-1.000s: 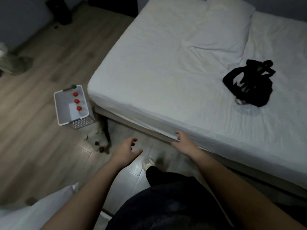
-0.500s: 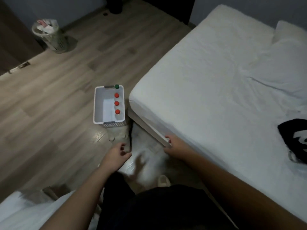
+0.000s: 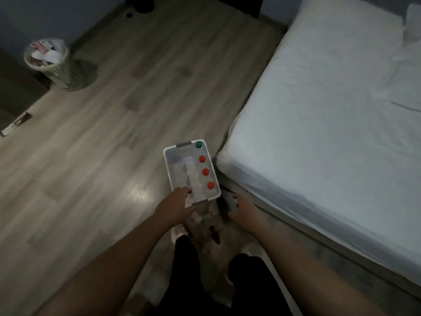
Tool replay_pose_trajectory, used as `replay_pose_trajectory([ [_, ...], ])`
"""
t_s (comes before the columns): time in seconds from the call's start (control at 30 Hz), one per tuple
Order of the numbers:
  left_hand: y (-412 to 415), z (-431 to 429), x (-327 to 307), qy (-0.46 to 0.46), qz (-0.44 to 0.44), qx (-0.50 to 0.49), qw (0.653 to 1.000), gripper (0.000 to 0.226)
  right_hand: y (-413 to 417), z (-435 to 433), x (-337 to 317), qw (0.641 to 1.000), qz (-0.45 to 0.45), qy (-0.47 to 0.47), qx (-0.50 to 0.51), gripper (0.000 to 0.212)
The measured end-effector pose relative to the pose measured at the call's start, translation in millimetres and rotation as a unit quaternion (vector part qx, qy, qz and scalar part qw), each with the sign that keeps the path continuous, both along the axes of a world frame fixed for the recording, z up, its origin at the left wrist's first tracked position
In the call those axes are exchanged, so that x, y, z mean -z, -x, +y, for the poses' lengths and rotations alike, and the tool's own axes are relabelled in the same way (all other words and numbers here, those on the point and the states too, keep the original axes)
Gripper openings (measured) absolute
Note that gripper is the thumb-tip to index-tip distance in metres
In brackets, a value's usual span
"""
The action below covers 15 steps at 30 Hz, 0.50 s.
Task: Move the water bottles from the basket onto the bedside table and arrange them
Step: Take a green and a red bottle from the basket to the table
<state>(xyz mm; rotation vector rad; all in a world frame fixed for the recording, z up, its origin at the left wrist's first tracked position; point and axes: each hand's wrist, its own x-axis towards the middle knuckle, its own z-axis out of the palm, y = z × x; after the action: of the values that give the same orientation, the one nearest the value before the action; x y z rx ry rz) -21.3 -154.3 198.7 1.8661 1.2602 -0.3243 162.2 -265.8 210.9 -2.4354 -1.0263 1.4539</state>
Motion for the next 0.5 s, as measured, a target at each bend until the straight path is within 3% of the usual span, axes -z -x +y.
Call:
replay_pose_trajectory([
  [0.3, -41, 124, 123, -0.072, 0.021, 0.095, 0.993, 0.066, 4, 114, 129, 0.995, -0.020, -0.028, 0.094, 0.032],
  [0.5, -89, 181, 215, -0.138, 0.015, 0.144, 0.980, 0.074, -6, 174, 231, 0.991, -0.048, -0.057, 0.115, 0.040],
])
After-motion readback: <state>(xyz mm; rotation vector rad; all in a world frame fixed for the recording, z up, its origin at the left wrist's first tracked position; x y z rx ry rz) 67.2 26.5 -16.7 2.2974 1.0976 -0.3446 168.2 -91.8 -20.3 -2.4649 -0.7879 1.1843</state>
